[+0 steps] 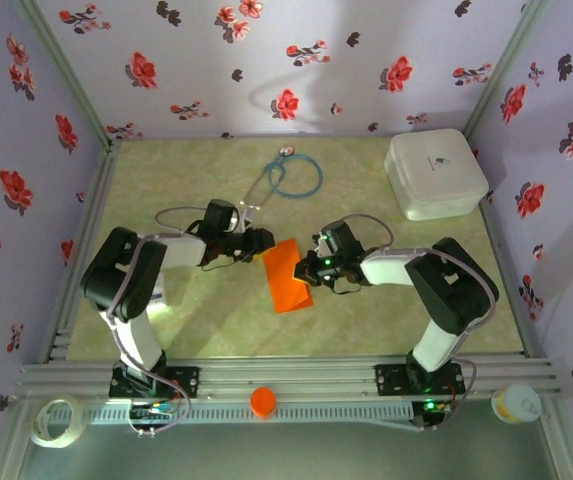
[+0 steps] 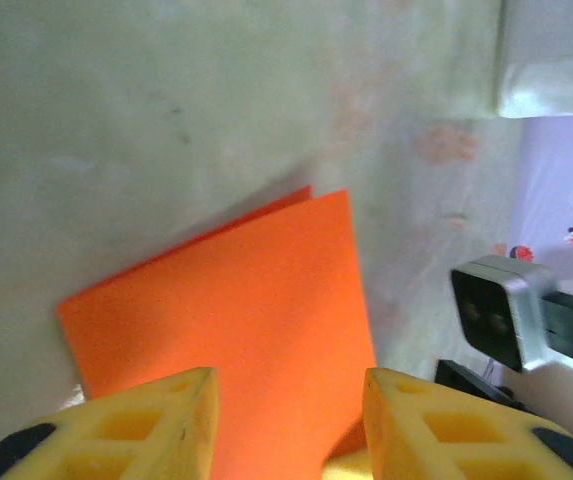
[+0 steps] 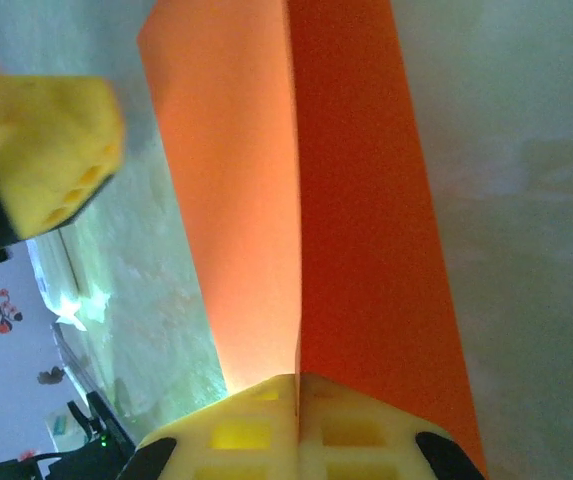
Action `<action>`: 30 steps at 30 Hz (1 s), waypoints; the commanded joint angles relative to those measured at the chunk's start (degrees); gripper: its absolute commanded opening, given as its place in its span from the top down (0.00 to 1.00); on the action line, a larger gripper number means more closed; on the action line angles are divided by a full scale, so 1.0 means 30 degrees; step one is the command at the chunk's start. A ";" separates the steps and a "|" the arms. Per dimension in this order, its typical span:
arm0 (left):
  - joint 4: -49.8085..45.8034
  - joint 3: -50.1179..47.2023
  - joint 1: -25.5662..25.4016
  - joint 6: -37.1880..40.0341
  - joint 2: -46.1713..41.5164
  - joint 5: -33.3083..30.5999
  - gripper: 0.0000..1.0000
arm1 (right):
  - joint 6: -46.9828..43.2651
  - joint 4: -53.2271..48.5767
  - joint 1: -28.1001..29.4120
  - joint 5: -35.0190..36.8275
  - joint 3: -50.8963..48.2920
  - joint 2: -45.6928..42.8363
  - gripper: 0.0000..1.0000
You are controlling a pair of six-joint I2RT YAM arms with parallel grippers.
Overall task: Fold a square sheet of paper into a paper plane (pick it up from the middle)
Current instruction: Fold the triangle a second time at the center of the table.
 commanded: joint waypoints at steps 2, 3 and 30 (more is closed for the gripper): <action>-0.0661 -0.0401 -0.0162 0.1234 -0.2097 -0.0989 0.57 | 0.1926 -0.0020 -0.0147 0.2814 -0.1161 -0.1902 0.99; -0.0825 -0.0446 -0.0184 0.1381 -0.2416 -0.1138 0.57 | 0.2520 0.0050 -0.0153 0.3403 -0.1537 -0.2294 0.99; -0.3018 -0.2023 -0.4560 0.7455 -0.7460 -0.6207 0.61 | -0.1830 -0.2742 -0.1419 -0.1143 0.0377 -0.1224 0.74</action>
